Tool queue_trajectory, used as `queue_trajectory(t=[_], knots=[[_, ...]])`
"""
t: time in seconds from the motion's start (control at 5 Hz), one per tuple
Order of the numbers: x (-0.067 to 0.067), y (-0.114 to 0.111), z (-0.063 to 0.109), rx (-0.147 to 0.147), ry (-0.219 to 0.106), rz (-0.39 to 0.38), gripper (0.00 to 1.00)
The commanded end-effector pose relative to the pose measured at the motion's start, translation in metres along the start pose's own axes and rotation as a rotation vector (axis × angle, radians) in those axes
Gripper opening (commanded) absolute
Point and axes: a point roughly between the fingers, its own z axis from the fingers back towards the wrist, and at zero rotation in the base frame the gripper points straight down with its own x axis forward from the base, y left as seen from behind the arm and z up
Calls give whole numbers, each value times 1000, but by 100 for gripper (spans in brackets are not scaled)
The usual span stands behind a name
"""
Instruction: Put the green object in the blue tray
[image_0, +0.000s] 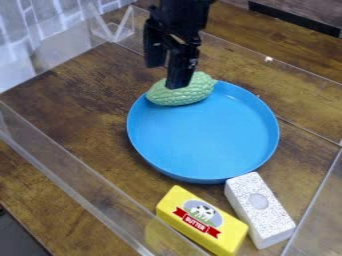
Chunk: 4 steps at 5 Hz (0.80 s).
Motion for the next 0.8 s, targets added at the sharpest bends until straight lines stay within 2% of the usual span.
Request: queue_trajectory(t=[0.0, 0.6], knots=[[14, 2, 16, 55, -72, -45, 100], [29, 9, 6, 116, -106, -151, 100]])
